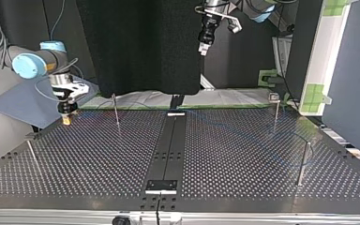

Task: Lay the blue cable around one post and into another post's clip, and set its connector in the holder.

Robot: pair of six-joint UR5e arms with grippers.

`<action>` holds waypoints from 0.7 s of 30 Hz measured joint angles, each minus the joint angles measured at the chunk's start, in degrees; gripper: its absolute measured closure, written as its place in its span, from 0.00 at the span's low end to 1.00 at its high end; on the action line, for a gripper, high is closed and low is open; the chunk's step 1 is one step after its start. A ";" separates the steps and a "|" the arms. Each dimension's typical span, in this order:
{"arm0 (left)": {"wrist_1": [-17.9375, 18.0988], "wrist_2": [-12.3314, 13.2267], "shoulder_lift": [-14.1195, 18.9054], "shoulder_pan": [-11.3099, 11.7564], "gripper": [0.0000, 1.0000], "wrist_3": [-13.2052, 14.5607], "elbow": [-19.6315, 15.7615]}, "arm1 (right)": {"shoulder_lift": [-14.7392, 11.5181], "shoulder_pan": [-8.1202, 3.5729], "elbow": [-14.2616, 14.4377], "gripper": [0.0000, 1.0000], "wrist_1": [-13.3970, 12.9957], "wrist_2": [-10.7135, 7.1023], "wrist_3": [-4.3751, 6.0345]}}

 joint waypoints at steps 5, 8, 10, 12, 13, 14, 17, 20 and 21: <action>-0.48 0.00 0.01 0.00 0.00 0.36 0.00 | -2.48 0.25 -0.01 0.98 0.91 0.22 0.24; -0.81 -0.01 0.01 0.00 0.00 0.54 0.00 | -3.92 0.21 -0.02 0.98 1.09 0.21 0.38; -0.99 0.00 0.00 0.00 0.00 0.59 0.01 | -4.75 0.10 -0.03 0.98 1.14 0.19 0.46; -1.10 0.01 0.01 0.00 0.00 0.60 0.01 | -5.66 0.02 -0.03 0.98 1.16 0.16 0.63; -1.14 0.02 0.01 0.00 0.00 0.61 0.01 | -6.07 -0.01 -0.03 0.98 1.16 0.13 0.82; -1.15 0.03 0.01 0.00 0.00 0.61 0.01 | -6.64 -0.06 -0.03 0.98 1.16 0.08 1.19; -1.19 0.05 0.00 0.00 0.00 0.62 0.01 | -8.09 -0.24 -0.04 0.98 1.14 0.00 2.44; -1.20 0.06 0.00 0.00 0.00 0.62 0.01 | -9.59 -0.47 -0.04 0.98 1.27 0.03 3.65; -1.20 0.06 0.00 0.00 0.00 0.62 0.01 | -10.10 -0.54 -0.04 0.98 1.37 0.10 3.88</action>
